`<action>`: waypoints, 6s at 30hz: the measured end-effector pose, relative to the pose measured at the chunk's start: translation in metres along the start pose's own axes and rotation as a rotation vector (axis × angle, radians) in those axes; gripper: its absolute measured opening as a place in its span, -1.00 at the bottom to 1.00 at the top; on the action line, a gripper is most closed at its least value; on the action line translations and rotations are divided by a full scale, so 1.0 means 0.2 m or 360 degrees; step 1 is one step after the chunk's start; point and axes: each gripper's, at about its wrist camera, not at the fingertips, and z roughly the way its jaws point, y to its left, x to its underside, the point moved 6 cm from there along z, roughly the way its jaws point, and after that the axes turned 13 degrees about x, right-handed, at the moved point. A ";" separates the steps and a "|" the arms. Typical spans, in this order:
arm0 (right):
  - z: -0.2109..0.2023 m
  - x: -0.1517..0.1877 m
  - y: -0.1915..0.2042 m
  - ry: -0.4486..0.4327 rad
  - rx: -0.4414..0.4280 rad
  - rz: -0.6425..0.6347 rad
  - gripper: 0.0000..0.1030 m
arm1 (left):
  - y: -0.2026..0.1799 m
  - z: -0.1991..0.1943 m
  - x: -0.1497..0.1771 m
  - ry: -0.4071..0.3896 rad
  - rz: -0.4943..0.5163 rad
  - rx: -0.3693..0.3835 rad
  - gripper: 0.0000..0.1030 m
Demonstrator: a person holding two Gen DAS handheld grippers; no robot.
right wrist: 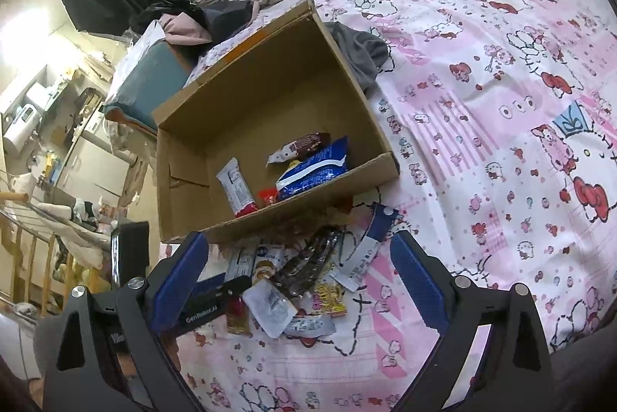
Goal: Organize snacks
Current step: 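Grasp another white-and-red bar with the left gripper while the right gripper grasps a blue-and-white stick snack, then carry both snacks over the box and open both grippers to drop them, then withdraw both tools from the box toward the remaining snacks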
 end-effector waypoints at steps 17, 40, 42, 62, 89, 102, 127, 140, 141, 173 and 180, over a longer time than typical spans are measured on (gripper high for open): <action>0.35 0.08 -0.24 0.0473 0.0130 0.0385 0.03 | -0.06 -0.43 0.13 -0.0211 -0.0101 0.0178 -0.44; 0.45 0.21 -0.16 0.0511 0.0297 0.0159 -0.66 | -0.05 -0.42 0.11 -0.0275 -0.0058 0.0098 -0.44; 0.40 0.20 -0.16 0.0493 0.0268 0.0155 -0.66 | -0.04 -0.42 0.12 -0.0284 -0.0060 0.0080 -0.44; -0.22 0.00 0.02 0.0090 -0.0244 -0.0015 -0.66 | -0.11 -0.67 0.08 -0.0487 0.0007 0.0066 -0.44; 0.15 -0.49 0.22 -0.0105 -0.0205 -0.0211 -0.66 | -0.15 -0.67 -0.59 -0.0679 0.0165 -0.0020 -0.44; 0.31 -0.41 0.20 -0.0009 -0.0046 -0.0302 -0.65 | -0.12 -0.51 -0.60 -0.0717 0.0198 0.0037 -0.44; 0.35 -0.39 0.21 0.0068 -0.0097 -0.0238 -0.11 | -0.11 -0.50 -0.58 -0.0682 0.0133 0.0053 0.53; 0.29 -0.42 0.18 0.0002 -0.0125 -0.0156 0.56 | -0.10 -0.56 -0.54 -0.0728 0.0120 0.0061 0.53; 0.27 -0.42 0.18 -0.0003 -0.0126 -0.0153 0.56 | -0.10 -0.56 -0.53 -0.0730 0.0118 0.0056 0.53; 0.17 0.04 -0.02 0.0298 -0.0005 0.0002 0.56 | 0.08 -0.49 -0.17 -0.0469 -0.0173 -0.0019 0.69; 0.22 0.07 -0.07 0.0367 0.0063 0.0044 0.56 | 0.14 -0.44 -0.12 -0.0448 -0.0233 -0.0068 0.62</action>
